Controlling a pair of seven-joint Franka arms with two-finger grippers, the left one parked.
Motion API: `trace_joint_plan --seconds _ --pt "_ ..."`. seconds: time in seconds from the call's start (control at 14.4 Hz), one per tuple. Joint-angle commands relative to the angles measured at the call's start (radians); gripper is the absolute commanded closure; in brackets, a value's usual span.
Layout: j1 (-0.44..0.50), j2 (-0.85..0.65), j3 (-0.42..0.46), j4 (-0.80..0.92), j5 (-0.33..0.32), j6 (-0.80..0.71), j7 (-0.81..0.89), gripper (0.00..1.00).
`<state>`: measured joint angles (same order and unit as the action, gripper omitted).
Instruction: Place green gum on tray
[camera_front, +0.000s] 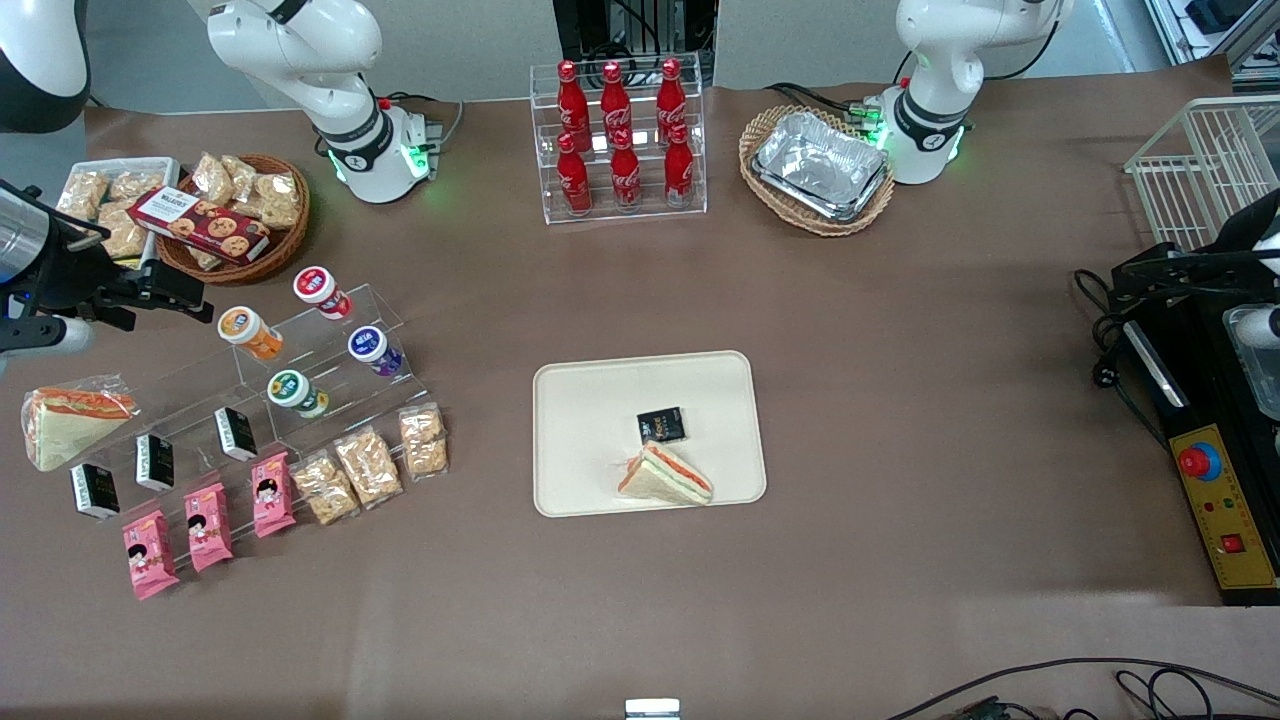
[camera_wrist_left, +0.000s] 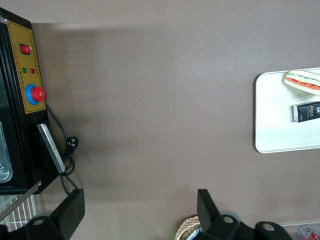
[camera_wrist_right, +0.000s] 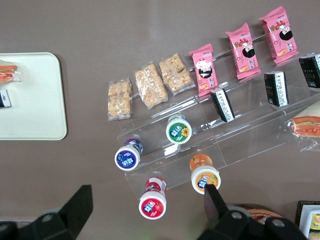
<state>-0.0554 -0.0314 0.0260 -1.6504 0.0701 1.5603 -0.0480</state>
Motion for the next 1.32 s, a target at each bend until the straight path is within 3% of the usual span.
trace_joint_plan --seconds 0.0,0.28,0.42,0.62,1.25 --pt "0.002 0.010 0.005 0.026 -0.021 -0.006 -0.013 0.00" --pt "0.002 0.013 0.008 0.026 -0.026 -0.002 -0.062 0.00" --pt "0.003 0.021 0.009 0.023 -0.077 0.024 -0.177 0.00" --pt "0.006 0.022 0.009 -0.011 -0.081 0.058 -0.190 0.00" --pt "-0.004 0.007 0.003 -0.299 -0.079 0.366 -0.283 0.00"
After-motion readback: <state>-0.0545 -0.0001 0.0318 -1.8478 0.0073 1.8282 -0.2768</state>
